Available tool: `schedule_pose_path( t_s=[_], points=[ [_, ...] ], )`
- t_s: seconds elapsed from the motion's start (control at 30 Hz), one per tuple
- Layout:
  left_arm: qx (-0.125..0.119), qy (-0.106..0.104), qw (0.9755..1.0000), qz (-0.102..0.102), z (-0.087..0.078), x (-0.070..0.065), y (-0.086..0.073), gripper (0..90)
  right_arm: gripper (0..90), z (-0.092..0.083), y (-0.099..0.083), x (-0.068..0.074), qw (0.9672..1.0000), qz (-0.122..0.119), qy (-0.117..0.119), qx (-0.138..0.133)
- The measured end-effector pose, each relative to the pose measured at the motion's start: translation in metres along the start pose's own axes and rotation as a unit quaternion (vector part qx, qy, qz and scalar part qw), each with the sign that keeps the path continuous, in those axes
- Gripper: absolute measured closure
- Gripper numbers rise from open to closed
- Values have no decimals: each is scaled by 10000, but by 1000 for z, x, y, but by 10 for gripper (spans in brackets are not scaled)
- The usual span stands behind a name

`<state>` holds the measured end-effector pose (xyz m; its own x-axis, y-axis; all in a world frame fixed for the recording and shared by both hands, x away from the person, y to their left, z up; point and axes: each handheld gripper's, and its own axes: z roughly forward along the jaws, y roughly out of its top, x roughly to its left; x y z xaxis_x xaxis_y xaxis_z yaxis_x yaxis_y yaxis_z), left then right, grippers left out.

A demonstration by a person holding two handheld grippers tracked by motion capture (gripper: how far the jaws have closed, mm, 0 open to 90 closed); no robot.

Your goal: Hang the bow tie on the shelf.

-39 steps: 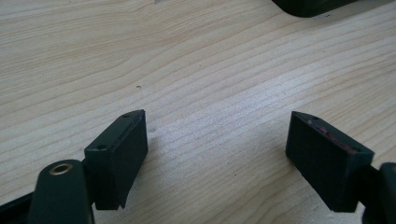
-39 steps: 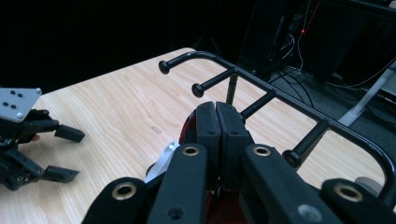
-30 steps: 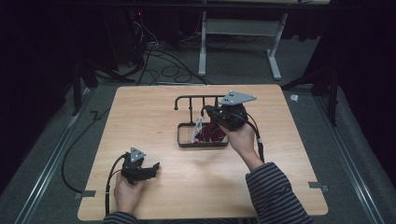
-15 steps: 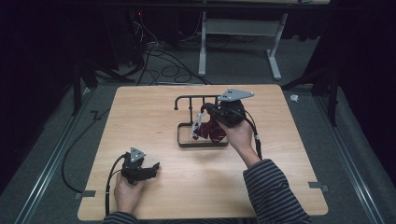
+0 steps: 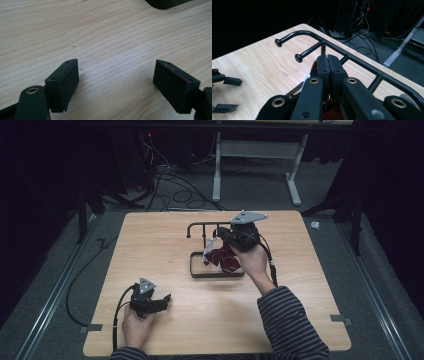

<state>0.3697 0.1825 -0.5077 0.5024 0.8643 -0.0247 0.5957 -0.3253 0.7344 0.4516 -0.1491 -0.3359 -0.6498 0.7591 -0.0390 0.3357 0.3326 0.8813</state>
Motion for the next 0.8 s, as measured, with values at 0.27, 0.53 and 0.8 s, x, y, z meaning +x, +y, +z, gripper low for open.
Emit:
schedule_pose_path(
  t_s=[0.27, 0.53, 0.8],
  points=[
    [0, -1, 10000, 0, 0, 0, 0, 212, 900, 4, -2, -5, 9999, 103, -119, 58],
    [0, 2, 10000, 2, 0, 0, 0, 212, 900, 7, -3, -9, 9996, 151, -206, 80],
    [1, 2, 10000, 1, 0, 0, 0, 212, 900, 11, -4, -9, 9993, 7, -341, 167]
  ],
)
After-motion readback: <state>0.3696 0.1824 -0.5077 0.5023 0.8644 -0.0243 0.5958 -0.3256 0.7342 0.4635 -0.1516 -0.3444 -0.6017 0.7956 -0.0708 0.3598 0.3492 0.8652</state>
